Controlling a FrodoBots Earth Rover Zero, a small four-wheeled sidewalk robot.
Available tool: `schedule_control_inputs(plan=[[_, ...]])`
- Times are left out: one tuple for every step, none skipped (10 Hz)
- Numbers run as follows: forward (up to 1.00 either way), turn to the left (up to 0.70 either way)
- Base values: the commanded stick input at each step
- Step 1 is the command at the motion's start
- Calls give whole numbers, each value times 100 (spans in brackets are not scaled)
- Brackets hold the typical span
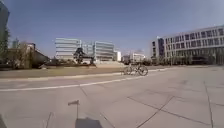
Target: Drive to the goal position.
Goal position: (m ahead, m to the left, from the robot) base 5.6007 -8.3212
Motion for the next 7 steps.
schedule_control_inputs(plan=[[6,0],[6,0],[6,0],[6,0],[6,0],[6,0],[6,0]])
